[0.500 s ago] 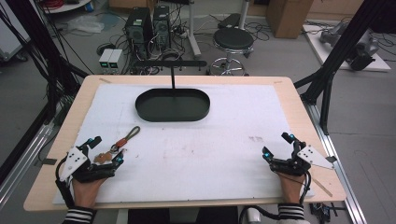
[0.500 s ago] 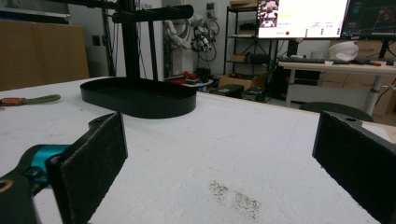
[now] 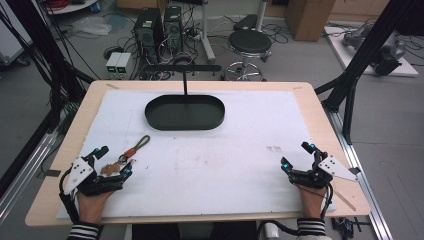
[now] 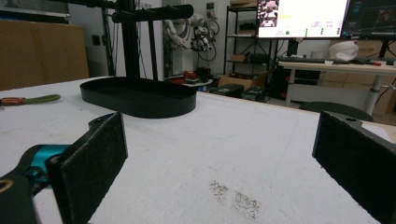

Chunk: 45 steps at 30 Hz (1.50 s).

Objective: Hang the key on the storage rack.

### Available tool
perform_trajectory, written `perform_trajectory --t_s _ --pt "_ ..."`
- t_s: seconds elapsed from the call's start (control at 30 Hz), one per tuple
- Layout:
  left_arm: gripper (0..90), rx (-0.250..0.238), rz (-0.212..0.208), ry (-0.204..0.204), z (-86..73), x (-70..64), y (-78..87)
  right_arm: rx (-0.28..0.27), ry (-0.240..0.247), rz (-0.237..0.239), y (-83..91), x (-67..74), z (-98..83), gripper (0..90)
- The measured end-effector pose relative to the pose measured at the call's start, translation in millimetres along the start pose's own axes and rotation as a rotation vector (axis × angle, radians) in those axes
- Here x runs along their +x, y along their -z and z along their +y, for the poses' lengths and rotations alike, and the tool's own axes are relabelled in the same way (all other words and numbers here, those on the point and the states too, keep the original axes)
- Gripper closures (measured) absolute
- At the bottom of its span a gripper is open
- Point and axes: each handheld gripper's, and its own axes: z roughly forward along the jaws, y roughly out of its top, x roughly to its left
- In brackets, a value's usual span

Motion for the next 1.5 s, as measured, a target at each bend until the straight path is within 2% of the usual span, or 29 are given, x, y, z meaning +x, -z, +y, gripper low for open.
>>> perform_trajectory --t_s 0.17,0.27,0.33,0.43,0.53,0.67,0.73,0.8,0.97,1.03,1.3,1.4,1.5 --pt "1.7 0.003 -0.004 0.007 0.3 0.5 -0.7 0.001 0.001 0.0 -0.1 0.0 0.0 2.2" --pt "1.7 0.008 -0.027 0.004 0.9 1.7 -0.9 0.001 0.001 0.0 0.0 0.1 0.1 2.1" --pt "1.7 0.026 -0.022 -0.009 3.3 2.5 -1.0 0.0 0.0 0.001 -0.1 0.2 0.1 2.2" --pt "1.7 0.039 -0.05 -0.015 12.9 7.1 -2.2 -0.001 0.0 0.0 0.0 -0.2 0.0 2.2" --pt "1.7 0.102 -0.072 -0.038 26.9 12.7 -6.5 -0.001 -0.003 -0.002 -0.2 -0.4 0.0 2.2" --pt "1.7 0.16 -0.068 -0.056 42.3 18.8 -10.7 0.0 -0.003 -0.001 -0.2 -0.2 0.0 2.2" --pt "1.7 0.189 -0.076 -0.053 49.4 23.0 -12.6 0.0 -0.003 -0.002 -0.1 -0.2 0.0 2.2" --pt "1.7 0.222 -0.064 -0.06 56.6 27.0 -14.5 0.0 -0.003 -0.002 -0.1 -0.2 0.0 2.2" --pt "1.7 0.298 -0.066 -0.063 72.7 37.3 -22.5 0.003 -0.002 -0.001 0.0 0.0 0.1 2.2" --pt "1.7 0.333 -0.08 -0.065 78.1 40.3 -26.9 0.0 -0.002 -0.002 -0.1 -0.2 0.0 2.2" --pt "1.7 0.497 -0.137 -0.086 89.3 49.8 -45.6 0.002 0.0 -0.002 -0.1 -0.2 0.1 2.2" --pt "1.7 0.572 -0.151 -0.108 90.5 53.0 -52.3 -0.003 -0.005 -0.003 -0.3 -0.2 0.0 2.2" --pt "1.7 0.621 -0.16 -0.122 91.9 54.9 -58.7 -0.003 -0.003 -0.003 -0.4 -0.3 0.0 2.2"
